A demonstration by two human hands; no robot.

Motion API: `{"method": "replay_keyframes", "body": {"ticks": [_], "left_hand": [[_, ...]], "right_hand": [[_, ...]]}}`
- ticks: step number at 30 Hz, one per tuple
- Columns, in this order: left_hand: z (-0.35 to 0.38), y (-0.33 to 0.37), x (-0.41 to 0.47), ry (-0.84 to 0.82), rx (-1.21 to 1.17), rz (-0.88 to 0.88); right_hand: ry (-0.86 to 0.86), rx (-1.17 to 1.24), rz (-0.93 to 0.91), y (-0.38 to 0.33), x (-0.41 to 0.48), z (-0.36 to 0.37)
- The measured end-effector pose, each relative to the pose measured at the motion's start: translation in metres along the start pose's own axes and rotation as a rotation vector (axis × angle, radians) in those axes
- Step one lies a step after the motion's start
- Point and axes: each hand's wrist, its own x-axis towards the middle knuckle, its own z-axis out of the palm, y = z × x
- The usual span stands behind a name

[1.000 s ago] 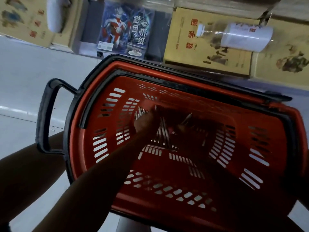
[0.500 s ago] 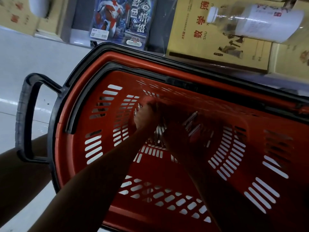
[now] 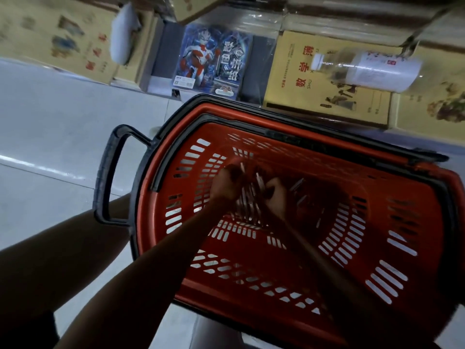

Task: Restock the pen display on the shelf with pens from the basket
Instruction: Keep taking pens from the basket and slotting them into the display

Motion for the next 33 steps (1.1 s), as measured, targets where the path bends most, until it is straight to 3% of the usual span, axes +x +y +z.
{"method": "replay_keyframes", "body": {"ticks": [3,7,10,14,24,33], "left_hand": [[-0.012,0.016,-0.02,0.004,-0.314,-0.015],[-0.037,0.049,-0.059,-0.133,-0.592,-0.269],[-0.051,0.069,-0.091,-0.25,-0.656,-0.212],[-0.057,0.097,-0.13,-0.202,-0.886,-0.242],[-0.082,0.143,-0.203,-0.201,-0.976,-0.08],[-0.118,0.184,-0.27,-0.331,-1.007,0.006]], "right_hand": [[0.014,0.077,0.009,-0.021,-0.01,-0.018],[0.052,0.178,-0.003,-0.059,-0.037,-0.049],[0.068,0.246,-0.024,-0.079,-0.056,-0.073],[0.116,0.32,0.02,-0.102,-0.079,-0.09],[0.096,0.506,-0.001,-0.172,-0.142,-0.126],[-0.014,0.579,-0.129,-0.22,-0.203,-0.163]]}}
